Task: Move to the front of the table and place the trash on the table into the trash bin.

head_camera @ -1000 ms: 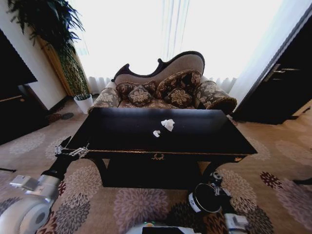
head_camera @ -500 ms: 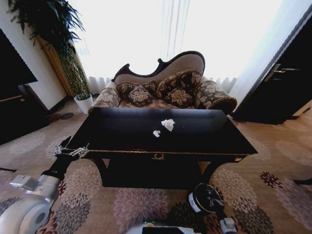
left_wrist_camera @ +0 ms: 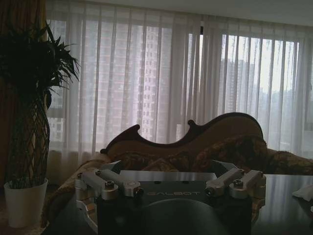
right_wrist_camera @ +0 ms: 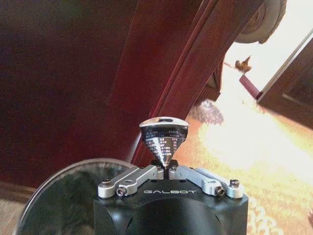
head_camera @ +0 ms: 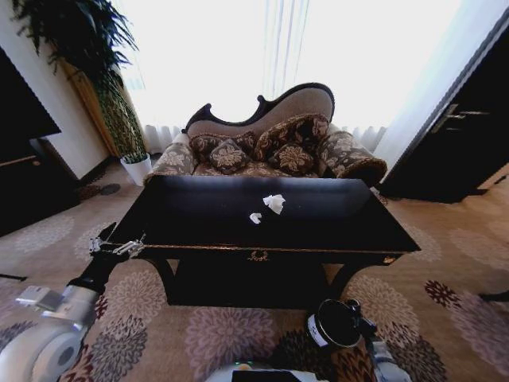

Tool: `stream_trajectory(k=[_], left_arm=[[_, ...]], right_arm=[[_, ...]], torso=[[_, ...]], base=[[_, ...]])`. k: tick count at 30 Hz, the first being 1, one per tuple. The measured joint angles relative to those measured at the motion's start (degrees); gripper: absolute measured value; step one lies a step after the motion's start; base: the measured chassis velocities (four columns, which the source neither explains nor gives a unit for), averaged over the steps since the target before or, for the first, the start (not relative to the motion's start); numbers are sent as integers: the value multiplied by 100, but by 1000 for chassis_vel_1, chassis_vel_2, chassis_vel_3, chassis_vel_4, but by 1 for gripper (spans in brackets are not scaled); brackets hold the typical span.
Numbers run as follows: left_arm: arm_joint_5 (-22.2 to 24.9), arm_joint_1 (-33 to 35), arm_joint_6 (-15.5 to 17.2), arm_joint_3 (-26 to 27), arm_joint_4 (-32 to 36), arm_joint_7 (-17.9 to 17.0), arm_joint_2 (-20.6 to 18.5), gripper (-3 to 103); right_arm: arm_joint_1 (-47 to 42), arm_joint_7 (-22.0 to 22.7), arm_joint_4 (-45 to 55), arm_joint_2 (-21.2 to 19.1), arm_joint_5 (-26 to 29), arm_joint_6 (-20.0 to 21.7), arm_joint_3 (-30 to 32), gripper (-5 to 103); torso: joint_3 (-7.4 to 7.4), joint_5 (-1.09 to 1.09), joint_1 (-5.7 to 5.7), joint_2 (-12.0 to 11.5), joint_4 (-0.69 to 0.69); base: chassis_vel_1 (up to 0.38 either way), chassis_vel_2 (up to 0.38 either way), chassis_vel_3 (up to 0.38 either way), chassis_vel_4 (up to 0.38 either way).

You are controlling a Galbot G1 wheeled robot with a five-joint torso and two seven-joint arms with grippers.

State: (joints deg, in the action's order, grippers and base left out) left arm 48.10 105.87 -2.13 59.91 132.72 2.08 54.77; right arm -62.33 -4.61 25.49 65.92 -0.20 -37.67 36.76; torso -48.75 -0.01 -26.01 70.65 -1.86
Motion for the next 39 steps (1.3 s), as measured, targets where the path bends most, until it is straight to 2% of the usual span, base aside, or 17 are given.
stream_trajectory(k=[11,20,21,22,24,25,26,28,30,31,32,34,38,39], left_arm=[[0,0,0,0,0,0,0,100],[0,0,0,0,0,0,0,100],[0,0,0,0,0,0,0,100],[0,0,0,0,0,0,0,100],[0,0,0,0,0,0,0,100],[0,0,0,0,0,0,0,100],[0,0,0,0,0,0,0,100],[0,0,0,0,0,0,0,100],[0,0,0,0,0,0,0,100],[0,0,0,0,0,0,0,100],[0,0,0,0,0,0,0,100],[0,0,0,0,0,0,0,100],[0,0,0,0,0,0,0,100],[0,0,0,0,0,0,0,100]], right_arm=[[241,-17,-769,237,-362,-40,48,0],[319,-37,-833,282,-380,-26,76,-1],[310,-44,-820,277,-379,-16,76,4],[310,-44,-820,277,-379,-16,76,4],[300,-45,-802,274,-370,4,76,15],[297,-46,-794,272,-363,13,76,15],[293,-45,-779,271,-358,21,75,26],[290,-45,-772,271,-357,24,75,26],[286,-46,-765,274,-354,28,74,37],[285,-47,-762,277,-354,28,74,37],[277,-48,-746,290,-352,30,73,47],[267,-50,-730,299,-352,30,73,47],[188,-52,-601,327,-323,31,72,69],[188,-52,-601,327,-323,31,72,69]], torso=[[0,1,0,0,-1],[0,0,0,0,-1],[0,-1,0,0,0],[0,-1,0,0,0],[0,-1,0,0,-1],[0,0,0,0,0],[0,-1,0,0,0],[0,0,0,0,-1],[0,0,0,0,0],[0,-1,0,0,0],[0,0,0,0,-1],[0,0,0,0,0],[0,0,0,0,-1],[0,0,0,0,-1]], base=[[0,0,0,0],[0,0,0,0],[0,0,0,0],[0,0,0,0],[0,0,0,0],[0,0,0,0],[0,0,0,0],[0,0,0,0],[0,0,0,0],[0,0,0,0],[0,0,0,0],[0,0,0,0],[0,0,0,0],[0,0,0,0]])
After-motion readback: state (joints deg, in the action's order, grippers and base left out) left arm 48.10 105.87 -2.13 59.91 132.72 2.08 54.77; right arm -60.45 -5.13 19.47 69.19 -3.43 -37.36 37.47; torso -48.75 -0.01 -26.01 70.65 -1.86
